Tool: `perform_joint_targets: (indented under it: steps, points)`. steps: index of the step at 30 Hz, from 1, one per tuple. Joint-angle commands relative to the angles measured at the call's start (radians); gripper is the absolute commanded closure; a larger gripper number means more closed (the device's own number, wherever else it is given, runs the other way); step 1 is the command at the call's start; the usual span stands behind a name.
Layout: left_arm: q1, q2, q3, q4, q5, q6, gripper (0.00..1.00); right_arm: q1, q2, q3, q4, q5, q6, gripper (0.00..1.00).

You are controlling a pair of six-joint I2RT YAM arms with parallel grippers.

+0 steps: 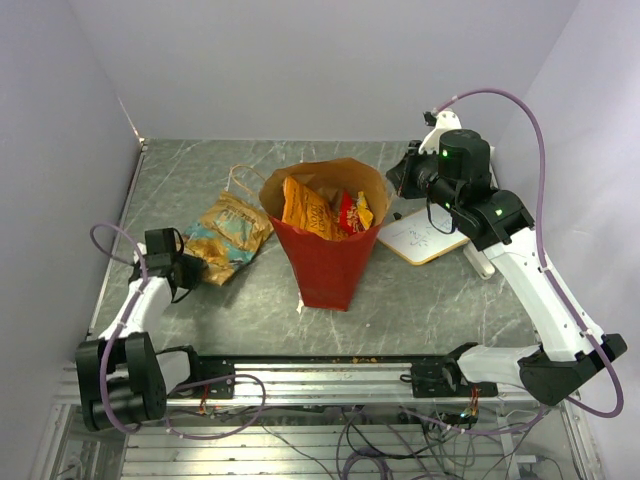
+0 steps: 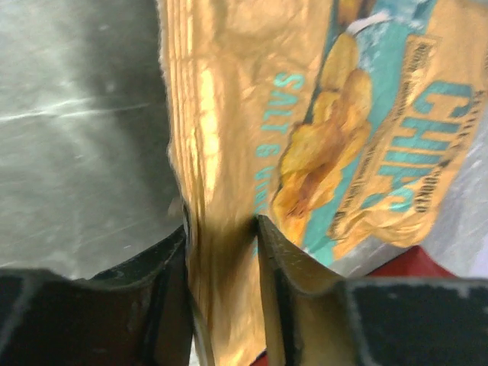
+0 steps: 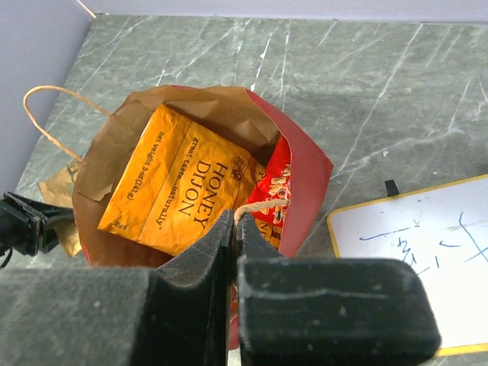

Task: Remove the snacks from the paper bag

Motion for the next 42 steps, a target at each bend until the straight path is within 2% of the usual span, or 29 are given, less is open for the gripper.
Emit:
perform_joint_targets:
  steps: [1,6,10,16,20,23,26,29,36,39,42]
  points:
    - [0.023,-0.049,-0.058,-0.226,-0.002,0.081,0.52,-0.006,-0.014,-0.007,0.054,-0.025,0.020,1.00]
    - [0.030,-0.075,-0.077,-0.347,-0.012,0.082,0.37,-0.006,-0.003,-0.010,0.071,-0.023,0.012,1.00]
    - [0.035,-0.073,0.021,-0.441,-0.002,0.082,0.31,-0.006,0.005,-0.003,0.072,-0.030,0.010,1.00]
    - [0.035,-0.096,0.351,-0.550,0.017,0.200,0.25,-0.005,-0.017,-0.038,0.069,-0.016,-0.008,1.00]
    - [0.032,-0.088,0.610,-0.538,0.093,0.267,0.26,-0.006,-0.031,-0.059,0.081,-0.020,-0.004,1.00]
    - [-0.011,-0.048,0.768,-0.520,0.141,0.288,0.24,-0.006,-0.029,-0.064,0.084,-0.024,-0.001,1.00]
    - [-0.150,0.019,0.925,-0.519,0.094,0.292,0.24,-0.005,-0.027,-0.062,0.089,-0.039,-0.001,1.00]
    - [-0.362,0.086,1.053,-0.511,0.014,0.280,0.23,-0.006,-0.027,-0.057,0.094,-0.053,-0.001,1.00]
    - [-0.754,0.257,1.246,-0.523,-0.197,0.358,0.20,-0.006,-0.024,-0.046,0.097,-0.065,-0.001,1.00]
    - [-0.851,0.344,1.333,-0.565,-0.247,0.408,0.21,-0.006,-0.023,-0.044,0.094,-0.062,-0.003,1.00]
    - [-0.889,0.458,1.441,-0.671,-0.278,0.449,0.24,-0.006,-0.024,-0.047,0.096,-0.064,-0.001,1.00]
